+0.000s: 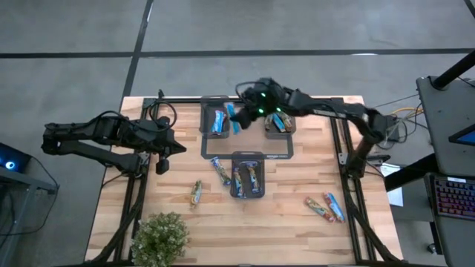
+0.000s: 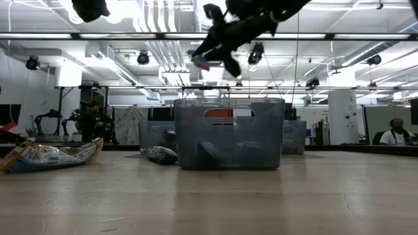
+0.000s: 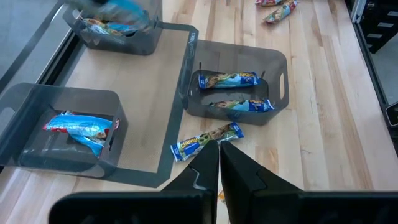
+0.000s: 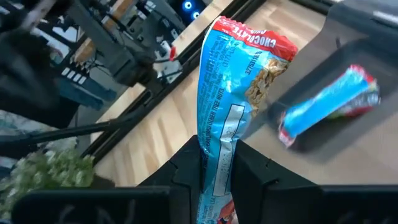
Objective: Pick and place Granola Bars by type
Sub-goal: Put the red granola bar into the left black bin
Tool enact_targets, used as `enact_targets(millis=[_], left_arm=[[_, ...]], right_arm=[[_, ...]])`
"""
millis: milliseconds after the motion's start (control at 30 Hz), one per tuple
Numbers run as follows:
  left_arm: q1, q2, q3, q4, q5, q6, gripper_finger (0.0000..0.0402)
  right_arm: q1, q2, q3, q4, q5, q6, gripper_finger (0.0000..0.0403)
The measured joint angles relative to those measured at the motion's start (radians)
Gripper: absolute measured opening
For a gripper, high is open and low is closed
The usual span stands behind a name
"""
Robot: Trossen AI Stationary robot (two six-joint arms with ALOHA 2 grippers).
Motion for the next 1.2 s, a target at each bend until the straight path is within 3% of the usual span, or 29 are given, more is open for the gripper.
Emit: enact_targets(millis=[267, 600, 867, 1200], left_arm=[[0.0, 0.0, 0.0, 0.0, 0.0, 0.0, 0.0], [0.0, 0.0, 0.0, 0.0, 0.0, -0.011, 0.0], [0.0, 0.0, 0.0, 0.0, 0.0, -0.028, 0.0], [0.0, 0.0, 0.0, 0.0, 0.0, -0.028, 0.0]], right_arm=[[-0.08, 0.205, 0.168, 0.0, -0.064, -0.017, 0.0059], [-0.091, 0.387, 0.335, -0.003, -0.086, 0.02, 0.0059], [-0.103, 0.435, 0.422, -0.098, -0.057, 0.074, 0.0059], [-0.117, 0.436, 0.433, -0.1, -0.054, 0.27, 0.0059]])
